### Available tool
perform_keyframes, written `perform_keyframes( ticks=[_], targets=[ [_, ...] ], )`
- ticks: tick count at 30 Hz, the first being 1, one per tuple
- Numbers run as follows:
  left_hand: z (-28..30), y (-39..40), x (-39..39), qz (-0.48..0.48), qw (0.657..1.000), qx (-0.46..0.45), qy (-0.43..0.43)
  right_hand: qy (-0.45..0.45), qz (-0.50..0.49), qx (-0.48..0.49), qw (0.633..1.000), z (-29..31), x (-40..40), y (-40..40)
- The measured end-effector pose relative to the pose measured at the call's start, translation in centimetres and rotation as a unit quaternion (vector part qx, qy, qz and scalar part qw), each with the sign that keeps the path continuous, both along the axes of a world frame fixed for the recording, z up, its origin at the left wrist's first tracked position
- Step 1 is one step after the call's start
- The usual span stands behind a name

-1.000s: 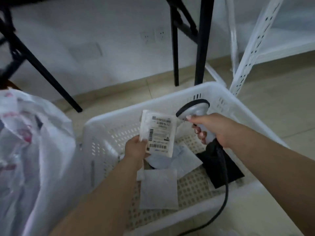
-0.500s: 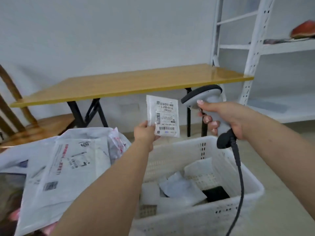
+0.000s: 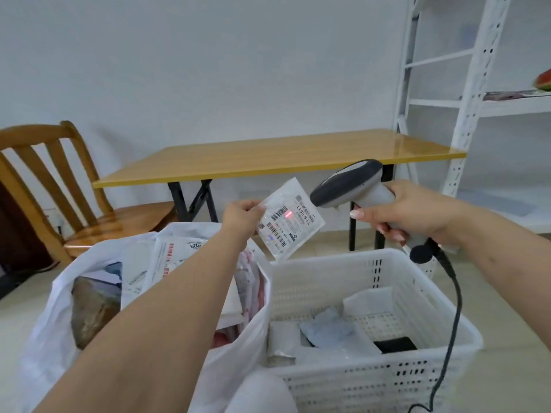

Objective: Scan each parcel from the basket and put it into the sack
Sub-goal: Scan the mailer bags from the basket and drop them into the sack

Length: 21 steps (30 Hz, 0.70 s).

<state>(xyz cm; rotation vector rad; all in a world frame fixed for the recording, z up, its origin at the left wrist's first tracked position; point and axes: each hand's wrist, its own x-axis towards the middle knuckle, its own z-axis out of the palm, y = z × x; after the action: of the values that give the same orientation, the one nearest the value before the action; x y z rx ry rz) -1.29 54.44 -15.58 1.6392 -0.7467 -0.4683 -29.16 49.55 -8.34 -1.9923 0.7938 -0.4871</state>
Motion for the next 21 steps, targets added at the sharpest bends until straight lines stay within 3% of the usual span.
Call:
perform_keyframes(
  ticks=[17,21],
  targets=[
    [-0.2,2.6,1.9,0.024,1.0,0.006,-0.006,-0.042,0.044,0.001,0.998,0.3,2.3,0.8],
    [0.2,4.7,5.0,0.079,0.996,0.028,-0.035,-0.058,0.049,0.018,0.997,-0.6,4.4,0.7]
  ],
)
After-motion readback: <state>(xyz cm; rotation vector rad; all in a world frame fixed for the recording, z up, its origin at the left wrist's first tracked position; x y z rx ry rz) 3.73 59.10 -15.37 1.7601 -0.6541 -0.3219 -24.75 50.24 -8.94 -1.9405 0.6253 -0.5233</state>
